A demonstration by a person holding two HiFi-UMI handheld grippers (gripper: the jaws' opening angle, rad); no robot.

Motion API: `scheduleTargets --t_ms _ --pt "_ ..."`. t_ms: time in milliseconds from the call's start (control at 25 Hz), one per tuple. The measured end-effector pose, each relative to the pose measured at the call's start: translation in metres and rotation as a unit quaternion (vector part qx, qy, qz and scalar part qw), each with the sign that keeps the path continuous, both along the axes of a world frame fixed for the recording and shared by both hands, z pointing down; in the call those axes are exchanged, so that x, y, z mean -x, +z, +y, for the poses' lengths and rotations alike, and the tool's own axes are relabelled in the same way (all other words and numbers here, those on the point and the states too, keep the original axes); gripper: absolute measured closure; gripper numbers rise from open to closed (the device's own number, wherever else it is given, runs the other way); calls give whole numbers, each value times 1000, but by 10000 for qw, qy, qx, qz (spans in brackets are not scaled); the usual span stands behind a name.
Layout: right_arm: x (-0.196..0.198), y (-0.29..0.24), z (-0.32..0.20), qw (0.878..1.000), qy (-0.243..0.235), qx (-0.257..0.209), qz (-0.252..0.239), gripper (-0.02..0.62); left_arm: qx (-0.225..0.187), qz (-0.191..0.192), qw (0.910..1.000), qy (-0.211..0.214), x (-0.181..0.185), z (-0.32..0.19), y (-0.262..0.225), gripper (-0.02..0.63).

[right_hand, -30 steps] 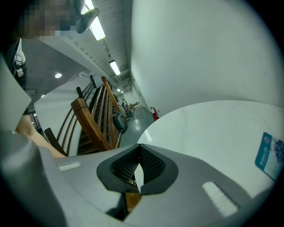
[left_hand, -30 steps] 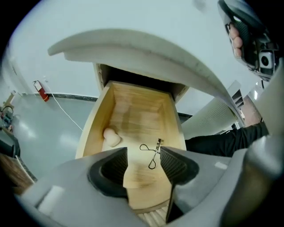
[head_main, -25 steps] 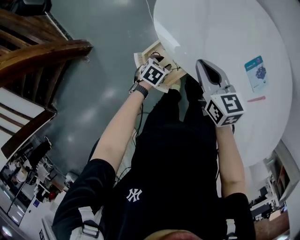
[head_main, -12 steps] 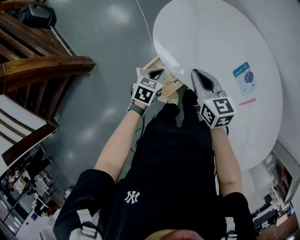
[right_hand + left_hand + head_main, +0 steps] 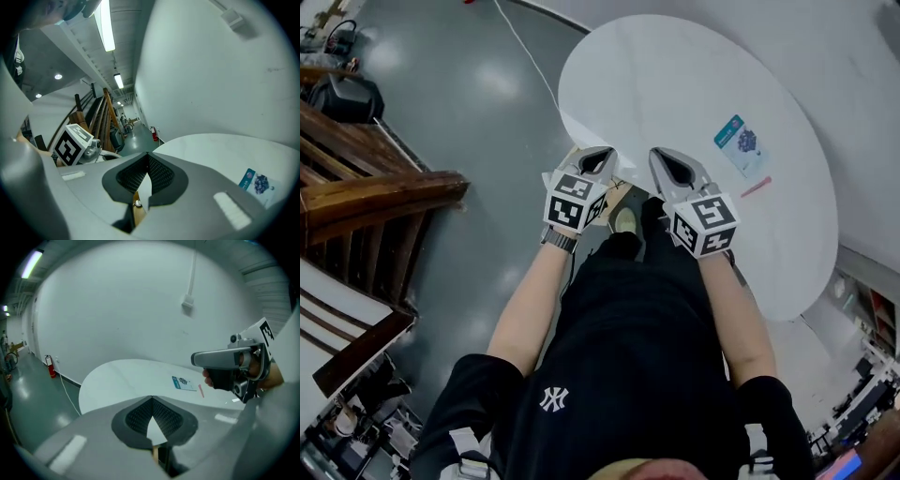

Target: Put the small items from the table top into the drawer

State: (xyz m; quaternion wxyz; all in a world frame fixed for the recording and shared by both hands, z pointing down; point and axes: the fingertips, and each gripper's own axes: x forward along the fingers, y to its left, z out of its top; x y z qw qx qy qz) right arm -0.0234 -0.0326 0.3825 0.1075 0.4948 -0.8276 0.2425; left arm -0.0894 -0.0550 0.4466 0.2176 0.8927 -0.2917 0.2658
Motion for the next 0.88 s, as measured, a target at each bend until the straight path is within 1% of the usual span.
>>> scheduleTargets --t_ms 160,240,360,640,760,880 --pt "-29 -10 8 9989 445 -97 135 569 -229 326 9977 551 -51 2 -22 606" --pt "-43 -14 13 9977 645 -128 178 569 -300 399 9954 817 -73 6 -29 606" --pt "-65 -17 22 9957 897 -129 212 569 -342 478 9922 1103 -102 13 -37 606" --pt "-120 -14 47 9883 1502 -48 276 569 -252 673 9829 1694 -169 41 -40 606" --pt "-149 -14 60 9840 1759 -3 276 569 -174 680 9800 1861 -199 55 -35 606" --pt "-179 -8 75 9803 1958 92 236 569 -129 591 9782 1987 -230 70 -21 606"
